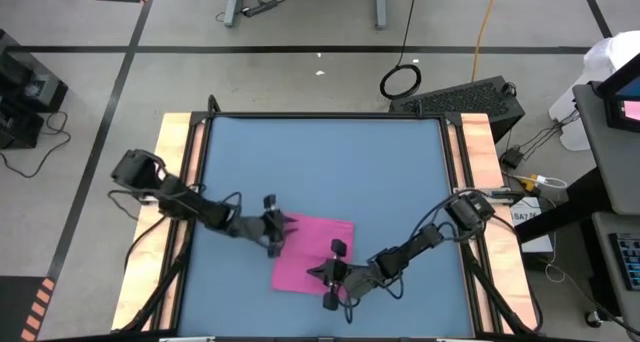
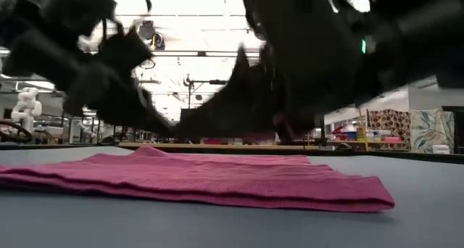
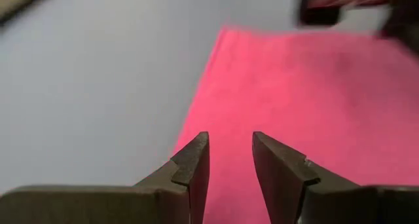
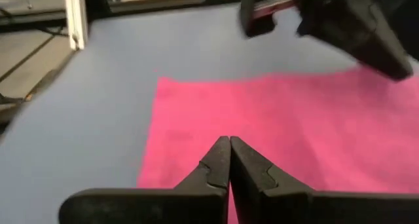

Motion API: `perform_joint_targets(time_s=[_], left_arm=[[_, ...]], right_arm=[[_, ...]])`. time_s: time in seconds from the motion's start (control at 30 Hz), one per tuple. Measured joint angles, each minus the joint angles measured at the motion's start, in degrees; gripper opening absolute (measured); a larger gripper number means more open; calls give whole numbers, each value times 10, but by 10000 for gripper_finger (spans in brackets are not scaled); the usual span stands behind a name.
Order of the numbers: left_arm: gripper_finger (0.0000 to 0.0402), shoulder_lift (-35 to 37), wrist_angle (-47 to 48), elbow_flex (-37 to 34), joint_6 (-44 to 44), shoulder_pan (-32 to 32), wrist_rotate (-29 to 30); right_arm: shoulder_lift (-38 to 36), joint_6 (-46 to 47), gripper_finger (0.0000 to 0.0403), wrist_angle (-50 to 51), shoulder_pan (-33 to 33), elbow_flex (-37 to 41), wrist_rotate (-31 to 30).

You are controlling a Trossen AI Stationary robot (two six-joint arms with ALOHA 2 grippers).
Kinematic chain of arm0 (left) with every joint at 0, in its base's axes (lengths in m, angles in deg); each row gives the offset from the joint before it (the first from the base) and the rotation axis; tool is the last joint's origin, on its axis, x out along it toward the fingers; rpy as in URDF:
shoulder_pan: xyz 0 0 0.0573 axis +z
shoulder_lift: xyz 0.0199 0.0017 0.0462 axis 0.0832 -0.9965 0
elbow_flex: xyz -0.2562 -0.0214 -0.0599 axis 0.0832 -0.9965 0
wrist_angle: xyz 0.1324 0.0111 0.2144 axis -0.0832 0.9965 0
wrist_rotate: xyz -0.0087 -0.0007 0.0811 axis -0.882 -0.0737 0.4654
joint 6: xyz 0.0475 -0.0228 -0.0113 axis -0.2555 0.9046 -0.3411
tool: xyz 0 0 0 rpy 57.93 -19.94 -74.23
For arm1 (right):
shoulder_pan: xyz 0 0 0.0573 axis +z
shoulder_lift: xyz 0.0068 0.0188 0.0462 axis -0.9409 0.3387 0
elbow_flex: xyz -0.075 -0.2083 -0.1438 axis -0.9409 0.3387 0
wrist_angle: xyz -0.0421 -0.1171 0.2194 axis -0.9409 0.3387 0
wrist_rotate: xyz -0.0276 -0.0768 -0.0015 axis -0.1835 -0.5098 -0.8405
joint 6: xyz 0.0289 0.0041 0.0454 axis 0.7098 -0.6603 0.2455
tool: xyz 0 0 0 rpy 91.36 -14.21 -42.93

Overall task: Roll towel
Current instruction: Fold the light red towel

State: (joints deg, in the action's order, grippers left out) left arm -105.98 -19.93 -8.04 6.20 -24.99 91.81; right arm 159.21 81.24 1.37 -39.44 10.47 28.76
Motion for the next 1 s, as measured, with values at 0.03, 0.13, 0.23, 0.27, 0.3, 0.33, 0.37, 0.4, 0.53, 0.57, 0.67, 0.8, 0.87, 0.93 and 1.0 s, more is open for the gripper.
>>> perform_joint_targets(time_s=[0.03, 0.13, 0.23, 0.27, 0.3, 0.33, 0.37, 0.4, 0.53, 0.57, 0.67, 0.8, 0.87, 0.93, 1.0], left_arm=[[122, -2, 14, -7, 12, 14, -1], [122, -13, 34, -23, 44, 43, -4], [122, -12, 32, -39, 46, 52, -5], [122, -11, 30, -44, 47, 52, -5], [122, -9, 30, -44, 46, 52, -5], [122, -6, 29, -45, 44, 52, -5], [122, -4, 25, -45, 40, 52, -5], [122, -1, 18, -46, 38, 52, -5], [122, 26, -21, -45, 18, 47, -6], [122, 31, -28, -45, 13, 42, -6], [122, 42, -65, -45, -6, 26, -31], [122, 40, -92, -44, -15, 8, -80], [122, 33, -76, -44, -15, 4, -81], [122, 22, -56, -44, -13, 3, -76], [122, 4, -46, -44, -2, 5, -69]], right_arm=[[8, 9, 0, -2, -1, 0, 0], [27, 36, 0, -4, -2, 0, -2], [41, 52, 0, -6, -2, 0, -7], [43, 57, 0, -7, -2, 0, -8], [44, 60, 0, -7, -3, -1, -10], [45, 59, 0, -7, -3, -1, -10], [45, 60, 0, -8, -3, -1, -9], [45, 59, 0, -9, -3, -1, -9], [32, 47, 0, -10, -3, 0, -2], [26, 44, 0, -8, -3, 1, 0], [2, 26, 0, -7, -3, 1, 1], [-26, -10, 0, 2, -3, 1, 1], [-42, -33, 0, 13, -3, 1, -1], [-52, -46, 0, 20, -3, 0, -2], [-55, -59, 0, 43, -3, 0, -3]])
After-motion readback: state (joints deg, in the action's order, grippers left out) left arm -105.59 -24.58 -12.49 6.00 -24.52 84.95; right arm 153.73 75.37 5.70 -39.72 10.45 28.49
